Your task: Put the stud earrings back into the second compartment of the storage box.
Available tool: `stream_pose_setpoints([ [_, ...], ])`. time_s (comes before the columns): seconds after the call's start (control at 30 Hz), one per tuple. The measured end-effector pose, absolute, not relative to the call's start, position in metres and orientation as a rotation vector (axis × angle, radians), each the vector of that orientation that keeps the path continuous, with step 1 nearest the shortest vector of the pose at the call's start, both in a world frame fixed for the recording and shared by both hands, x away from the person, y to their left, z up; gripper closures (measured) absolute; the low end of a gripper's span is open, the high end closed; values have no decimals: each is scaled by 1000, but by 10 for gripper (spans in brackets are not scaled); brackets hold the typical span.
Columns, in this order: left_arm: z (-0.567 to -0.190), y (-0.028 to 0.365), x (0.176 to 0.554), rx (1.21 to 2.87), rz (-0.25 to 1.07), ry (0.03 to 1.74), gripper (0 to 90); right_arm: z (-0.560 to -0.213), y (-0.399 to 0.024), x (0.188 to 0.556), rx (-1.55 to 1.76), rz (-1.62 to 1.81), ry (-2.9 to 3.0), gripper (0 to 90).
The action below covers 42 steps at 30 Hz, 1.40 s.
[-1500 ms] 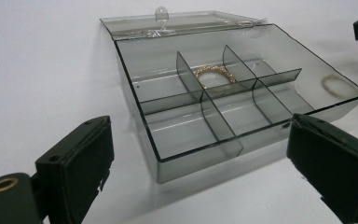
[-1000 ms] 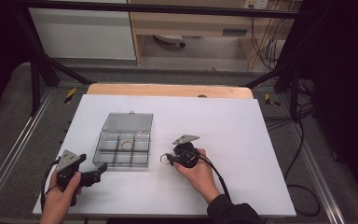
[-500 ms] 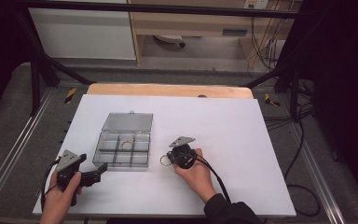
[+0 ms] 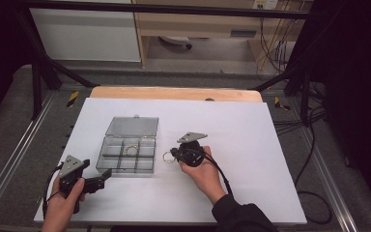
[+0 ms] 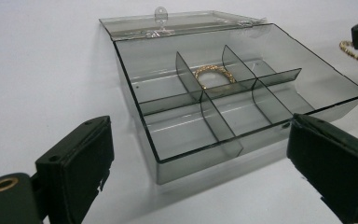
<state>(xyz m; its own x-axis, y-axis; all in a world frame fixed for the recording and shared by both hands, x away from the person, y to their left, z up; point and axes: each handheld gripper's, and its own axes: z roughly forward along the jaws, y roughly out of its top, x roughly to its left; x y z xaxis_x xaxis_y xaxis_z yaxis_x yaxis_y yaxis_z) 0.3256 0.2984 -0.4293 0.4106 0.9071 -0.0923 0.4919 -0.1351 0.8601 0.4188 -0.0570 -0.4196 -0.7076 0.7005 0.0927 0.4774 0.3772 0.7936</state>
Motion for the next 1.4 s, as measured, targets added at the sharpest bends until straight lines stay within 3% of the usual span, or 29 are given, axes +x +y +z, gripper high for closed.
stream_pose_setpoints([
  [0.6, -430, 298, 326, 1782, 579, 1212, 76, -369, -15, 434, 882, 1298, 2367, 873],
  [1.4, -430, 297, 326, 1790, 577, 1206, 76, -352, 30, 451, 814, 1303, 2356, 873],
])
